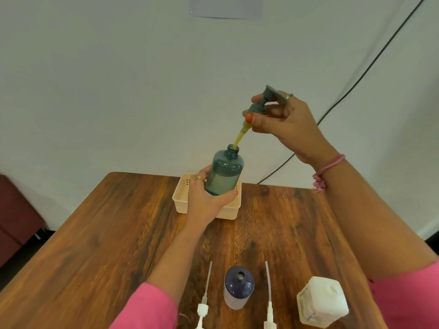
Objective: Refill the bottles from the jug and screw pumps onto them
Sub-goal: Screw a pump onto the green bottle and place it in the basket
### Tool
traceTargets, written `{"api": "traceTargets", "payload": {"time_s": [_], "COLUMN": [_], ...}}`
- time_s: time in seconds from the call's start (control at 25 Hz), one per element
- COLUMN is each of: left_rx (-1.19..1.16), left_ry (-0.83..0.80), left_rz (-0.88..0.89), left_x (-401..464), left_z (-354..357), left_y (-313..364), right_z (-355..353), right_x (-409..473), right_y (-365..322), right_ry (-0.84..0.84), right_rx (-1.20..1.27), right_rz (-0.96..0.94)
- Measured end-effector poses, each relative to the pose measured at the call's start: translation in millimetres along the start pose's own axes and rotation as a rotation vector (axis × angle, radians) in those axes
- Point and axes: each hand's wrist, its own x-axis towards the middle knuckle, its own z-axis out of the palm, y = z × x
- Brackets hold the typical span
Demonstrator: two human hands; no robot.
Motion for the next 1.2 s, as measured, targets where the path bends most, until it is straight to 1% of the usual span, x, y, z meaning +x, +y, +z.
{"api": "traceTargets", "payload": {"time_s": [0.12, 0.4, 0.6, 0.68, 0.72, 0.8, 0.84, 0.88, 0.92, 0.96, 1.04, 1.08, 1.12, 1.2], "left_rx": [0.01, -0.003, -0.005, -0.014, -0.02, -0.027, -0.027, -0.027, -0.027, -0.024, -0.018, -0.019, -0.02, -0.017], "left_ry": [0.007, 0.045, 0.054, 0.054, 0.052, 0.048, 0.048, 0.05, 0.052, 0.053, 0.058, 0.061, 0.063, 0.065], "left_rz": [0.01, 0.031, 0.043, 0.04, 0.038, 0.029, 0.028, 0.03, 0.032, 0.035, 0.033, 0.032, 0.031, 0.033], "left_x": [0.8, 5.0, 6.6, 6.2, 5.9, 5.6, 5.6, 6.0, 6.4, 6.6, 6.3, 6.0, 6.1, 6.6], "left_z": [6.0, 11.6, 15.3, 17.1, 17.8, 19.1, 19.5, 20.2, 21.1, 22.2, 25.2, 26.6, 27.8, 28.9], "left_y": [9.7, 24.8, 31.9, 32.5, 32.8, 33.9, 33.9, 33.6, 33.5, 33.2, 33.1, 32.6, 32.2, 31.4], "right_z": [4.0, 1.1, 5.1, 5.2, 1.9, -9.9, -15.0, -17.0, -15.8, -11.8, 0.1, 4.6, 5.9, 1.1], "right_x": [4.3, 11.3, 12.1, 12.6, 12.8, 11.5, 9.5, 7.1, 4.5, 3.2, 2.0, 1.7, 1.8, 0.7], "right_y": [3.1, 6.1, 4.3, 2.5, 2.1, 2.7, 4.4, 8.1, 11.4, 15.6, 20.4, 21.9, 23.1, 24.4], "right_ry": [-0.052, -0.139, -0.078, -0.092, -0.15, -0.315, -0.369, -0.378, -0.341, -0.266, -0.112, -0.076, -0.076, -0.172], "right_rx": [-0.048, -0.244, -0.388, -0.425, -0.389, -0.211, -0.132, -0.092, -0.08, -0.072, -0.062, -0.077, -0.102, -0.085], "right_rz": [0.024, 0.046, 0.034, 0.047, 0.098, 0.231, 0.256, 0.245, 0.223, 0.207, 0.207, 0.22, 0.24, 0.274]}}
